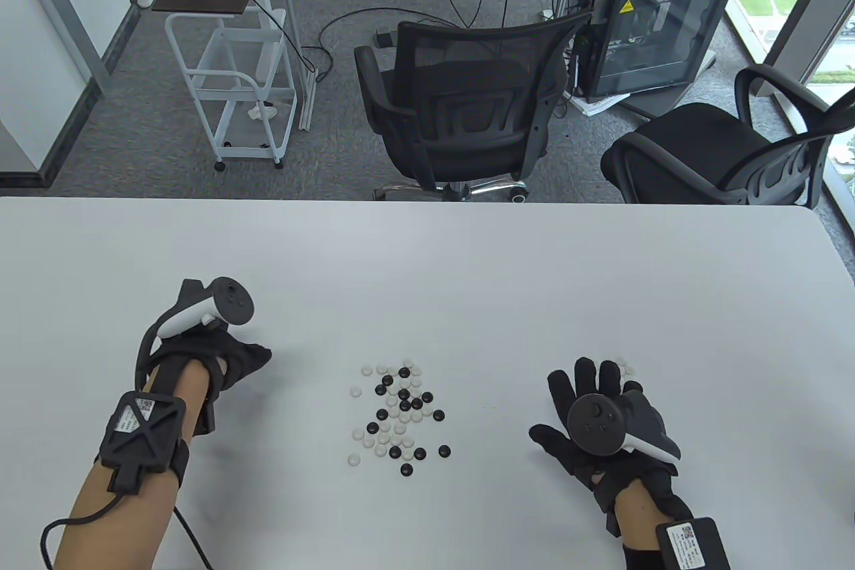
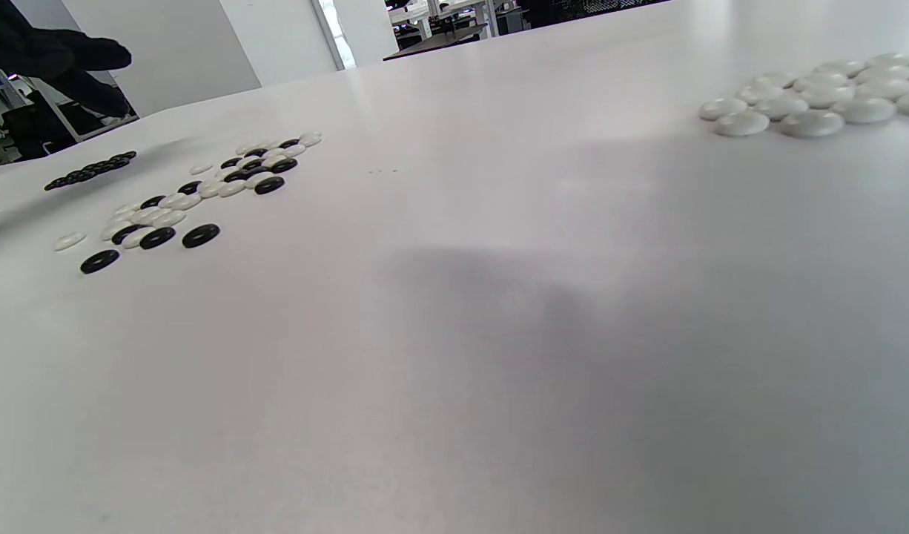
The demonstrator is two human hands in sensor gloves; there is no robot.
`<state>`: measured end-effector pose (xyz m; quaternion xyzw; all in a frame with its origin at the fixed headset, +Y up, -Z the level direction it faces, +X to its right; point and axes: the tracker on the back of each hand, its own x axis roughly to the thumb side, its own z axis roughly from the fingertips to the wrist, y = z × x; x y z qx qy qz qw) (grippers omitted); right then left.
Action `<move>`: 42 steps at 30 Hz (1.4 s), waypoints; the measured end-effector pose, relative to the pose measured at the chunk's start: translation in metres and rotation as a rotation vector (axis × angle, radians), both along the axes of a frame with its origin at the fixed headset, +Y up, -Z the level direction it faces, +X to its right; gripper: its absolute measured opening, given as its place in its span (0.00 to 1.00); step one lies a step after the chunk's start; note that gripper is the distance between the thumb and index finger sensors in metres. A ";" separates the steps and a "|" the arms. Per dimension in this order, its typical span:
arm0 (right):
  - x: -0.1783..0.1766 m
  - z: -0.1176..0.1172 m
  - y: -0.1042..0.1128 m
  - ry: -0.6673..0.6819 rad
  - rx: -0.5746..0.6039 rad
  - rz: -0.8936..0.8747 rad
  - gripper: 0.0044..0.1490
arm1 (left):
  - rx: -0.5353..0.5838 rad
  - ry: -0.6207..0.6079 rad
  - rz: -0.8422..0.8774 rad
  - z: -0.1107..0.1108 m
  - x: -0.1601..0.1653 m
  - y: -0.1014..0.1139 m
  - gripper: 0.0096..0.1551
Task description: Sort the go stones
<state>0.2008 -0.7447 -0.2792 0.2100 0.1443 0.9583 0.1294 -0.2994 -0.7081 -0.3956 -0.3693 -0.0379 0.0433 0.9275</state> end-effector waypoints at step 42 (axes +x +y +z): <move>-0.005 0.001 -0.002 0.005 -0.007 0.003 0.57 | -0.118 0.000 -0.058 0.019 -0.021 -0.047 0.35</move>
